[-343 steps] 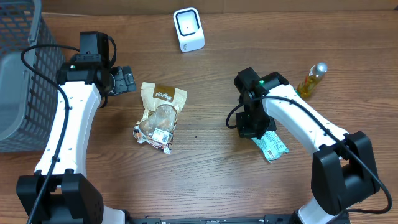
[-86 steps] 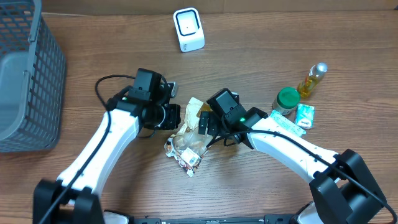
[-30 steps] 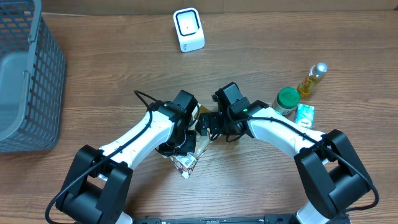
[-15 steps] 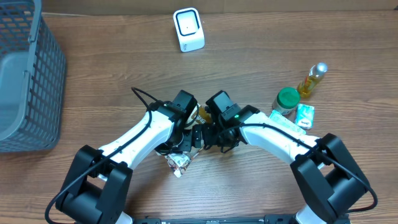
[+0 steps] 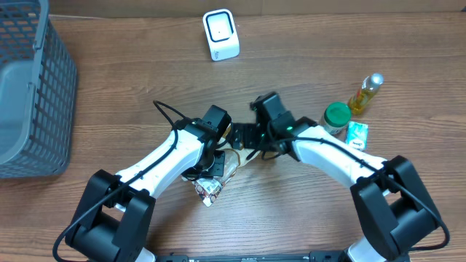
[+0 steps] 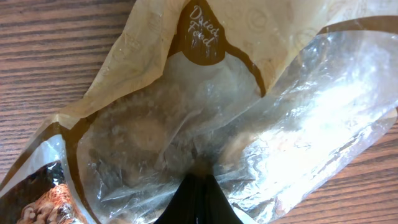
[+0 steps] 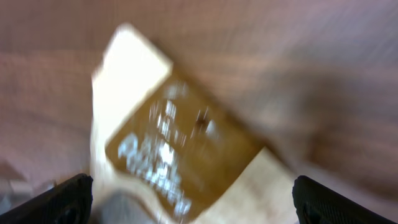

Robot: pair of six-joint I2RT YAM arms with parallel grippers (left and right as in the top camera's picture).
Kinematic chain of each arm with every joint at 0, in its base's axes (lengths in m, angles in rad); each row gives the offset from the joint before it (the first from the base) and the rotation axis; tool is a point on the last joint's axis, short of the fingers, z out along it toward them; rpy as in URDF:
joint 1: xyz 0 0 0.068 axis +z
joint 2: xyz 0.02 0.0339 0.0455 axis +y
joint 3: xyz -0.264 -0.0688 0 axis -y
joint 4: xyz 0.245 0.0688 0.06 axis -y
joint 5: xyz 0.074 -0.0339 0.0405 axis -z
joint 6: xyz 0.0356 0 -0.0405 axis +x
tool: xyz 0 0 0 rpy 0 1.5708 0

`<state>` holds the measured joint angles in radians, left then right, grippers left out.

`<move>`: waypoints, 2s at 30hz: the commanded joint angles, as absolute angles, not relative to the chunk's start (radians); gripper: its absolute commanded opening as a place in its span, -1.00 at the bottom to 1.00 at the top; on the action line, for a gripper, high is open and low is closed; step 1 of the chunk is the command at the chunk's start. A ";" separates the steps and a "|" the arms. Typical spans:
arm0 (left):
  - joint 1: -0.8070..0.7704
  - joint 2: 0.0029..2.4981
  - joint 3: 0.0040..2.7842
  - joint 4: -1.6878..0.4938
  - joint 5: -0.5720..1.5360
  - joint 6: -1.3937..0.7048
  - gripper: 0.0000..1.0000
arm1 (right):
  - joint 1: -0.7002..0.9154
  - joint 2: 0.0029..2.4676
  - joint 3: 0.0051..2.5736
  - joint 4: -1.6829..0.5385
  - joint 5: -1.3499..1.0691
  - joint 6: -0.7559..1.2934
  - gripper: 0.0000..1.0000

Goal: Scan the item barcode

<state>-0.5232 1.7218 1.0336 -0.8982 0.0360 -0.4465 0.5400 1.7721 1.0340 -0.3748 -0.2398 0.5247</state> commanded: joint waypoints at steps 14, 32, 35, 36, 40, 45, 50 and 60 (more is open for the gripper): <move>-0.515 1.747 1.027 -0.897 -0.003 -0.458 -0.89 | 0.530 1.868 1.040 -0.256 -0.225 0.527 1.00; -0.515 1.747 1.028 -0.892 -0.004 -0.458 -0.89 | 0.538 1.878 1.040 -0.455 -0.362 0.527 1.00; -0.515 1.747 1.027 -0.892 -0.004 -0.458 -0.89 | 0.549 1.878 1.040 -0.492 -0.365 0.527 1.00; -0.515 1.747 1.027 -0.892 -0.004 -0.458 -0.90 | 0.554 1.878 1.040 -0.504 -0.365 0.527 1.00; -0.515 1.747 1.027 -0.889 -0.004 -0.458 -0.89 | 0.577 1.878 1.040 -0.550 -0.379 0.527 1.00; -0.514 1.747 1.027 -0.888 -0.019 -0.458 -0.89 | 0.613 1.878 1.040 -0.570 -0.392 0.528 1.00; -0.514 1.747 1.028 -0.889 -0.052 -0.462 -0.92 | 0.627 1.872 1.043 -0.566 -0.397 0.536 1.00; -0.514 1.711 1.137 -0.945 -0.051 -0.456 -0.92 | 0.590 1.857 1.043 -0.561 -0.398 0.534 1.00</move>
<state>-0.5213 1.7222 1.0710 -0.9356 -0.0349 -0.4465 0.6010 1.8393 1.0721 -0.5533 -0.3973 0.5247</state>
